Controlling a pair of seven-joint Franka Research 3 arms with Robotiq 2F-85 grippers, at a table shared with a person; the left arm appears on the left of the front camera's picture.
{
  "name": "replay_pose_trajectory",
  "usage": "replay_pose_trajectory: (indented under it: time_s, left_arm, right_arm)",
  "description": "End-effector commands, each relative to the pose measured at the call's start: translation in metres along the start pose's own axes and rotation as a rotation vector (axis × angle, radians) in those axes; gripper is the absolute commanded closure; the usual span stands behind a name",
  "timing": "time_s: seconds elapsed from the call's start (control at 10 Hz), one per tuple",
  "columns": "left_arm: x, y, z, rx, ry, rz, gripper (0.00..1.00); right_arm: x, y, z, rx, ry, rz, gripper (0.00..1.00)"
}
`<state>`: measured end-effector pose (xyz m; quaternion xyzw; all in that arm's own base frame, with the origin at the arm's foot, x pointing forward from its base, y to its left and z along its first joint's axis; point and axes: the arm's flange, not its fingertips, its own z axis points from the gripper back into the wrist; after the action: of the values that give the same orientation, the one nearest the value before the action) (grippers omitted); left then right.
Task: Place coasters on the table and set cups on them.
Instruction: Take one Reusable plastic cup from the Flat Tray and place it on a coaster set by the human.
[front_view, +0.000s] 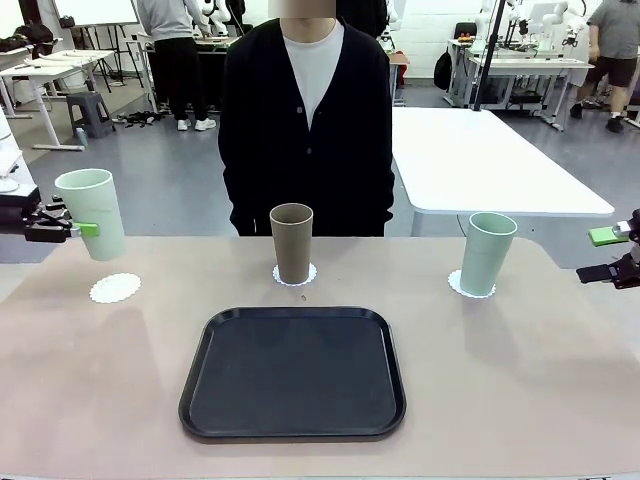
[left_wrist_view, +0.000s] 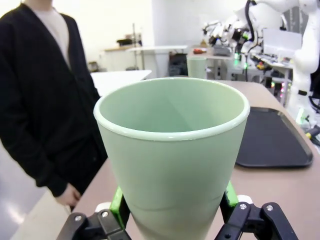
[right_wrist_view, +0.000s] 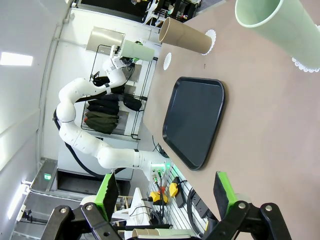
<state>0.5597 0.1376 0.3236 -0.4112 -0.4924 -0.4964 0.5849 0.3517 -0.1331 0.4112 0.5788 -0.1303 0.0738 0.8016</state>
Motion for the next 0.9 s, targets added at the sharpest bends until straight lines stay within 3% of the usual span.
replay_pose_trajectory:
  time_s: [0.0, 0.8]
  left_arm:
    - [-0.005, 0.003, 0.012, -0.037, 0.004, 0.002, 0.15]
    - [-0.055, 0.007, 0.008, -0.103, -0.044, 0.011, 0.15]
  right_arm:
    - [0.001, 0.000, -0.001, 0.021, -0.012, 0.015, 0.00]
    - [0.001, 0.000, -0.001, 0.021, -0.012, 0.015, 0.00]
